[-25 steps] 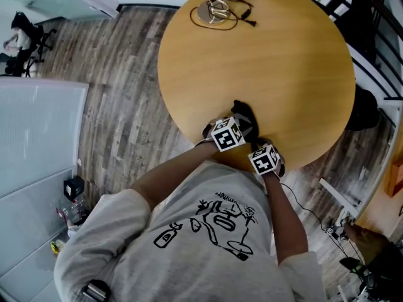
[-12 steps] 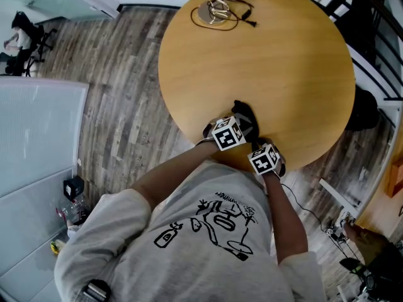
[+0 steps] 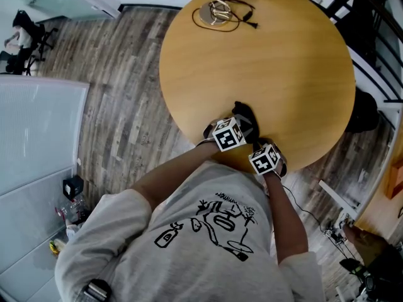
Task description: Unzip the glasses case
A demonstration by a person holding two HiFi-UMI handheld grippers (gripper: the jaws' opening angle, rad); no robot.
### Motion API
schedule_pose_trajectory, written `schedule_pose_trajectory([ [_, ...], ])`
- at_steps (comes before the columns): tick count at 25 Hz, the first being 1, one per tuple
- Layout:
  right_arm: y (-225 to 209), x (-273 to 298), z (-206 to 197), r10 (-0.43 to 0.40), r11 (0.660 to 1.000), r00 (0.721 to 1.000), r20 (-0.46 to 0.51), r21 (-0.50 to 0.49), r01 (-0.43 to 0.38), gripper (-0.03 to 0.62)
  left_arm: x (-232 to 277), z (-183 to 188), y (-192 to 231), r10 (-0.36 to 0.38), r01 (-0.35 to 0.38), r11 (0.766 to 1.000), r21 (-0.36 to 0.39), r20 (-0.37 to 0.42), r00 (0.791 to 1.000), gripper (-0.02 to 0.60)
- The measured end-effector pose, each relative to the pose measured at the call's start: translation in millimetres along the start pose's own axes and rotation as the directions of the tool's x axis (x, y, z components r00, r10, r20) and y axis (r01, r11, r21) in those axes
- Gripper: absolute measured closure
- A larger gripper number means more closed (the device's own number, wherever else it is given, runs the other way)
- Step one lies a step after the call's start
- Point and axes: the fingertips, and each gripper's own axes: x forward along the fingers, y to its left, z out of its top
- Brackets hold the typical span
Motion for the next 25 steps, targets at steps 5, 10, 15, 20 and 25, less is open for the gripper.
schedule_pose_trajectory([
  [5, -1.2, -0.8, 0.4, -0.003, 1.000, 1.000, -0.008, -0.017, 0.003, 0.540, -0.6, -0.1, 0.2, 0.000, 0.000, 1.000, -0.001, 0.001, 1.000, 0.575],
  [10, -3.2, -1.1, 0.8, -0.008, 0.999, 1.000, -0.017, -0.031, 0.007, 0.540, -1.0, -0.5, 0.1, -0.001, 0.001, 1.000, -0.004, 0.000, 1.000, 0.575],
  [15, -5.1, -0.6, 0.6, -0.021, 0.998, 0.999, -0.027, -0.059, 0.019, 0.540, -0.8, -0.4, -0.1, -0.001, 0.001, 1.000, -0.005, 0.001, 1.000, 0.575],
  [20, -5.8, -0.4, -0.7, -0.026, 0.997, 0.999, -0.033, -0.077, 0.023, 0.540, -0.6, -0.7, -1.2, -0.001, 0.001, 1.000, -0.006, 0.002, 1.000, 0.575],
  [25, -10.7, -1.4, 1.5, -0.039, 0.994, 0.999, -0.039, -0.104, 0.035, 0.540, -0.7, -0.3, -0.2, -0.003, 0.003, 1.000, -0.009, 0.003, 1.000, 0.575],
])
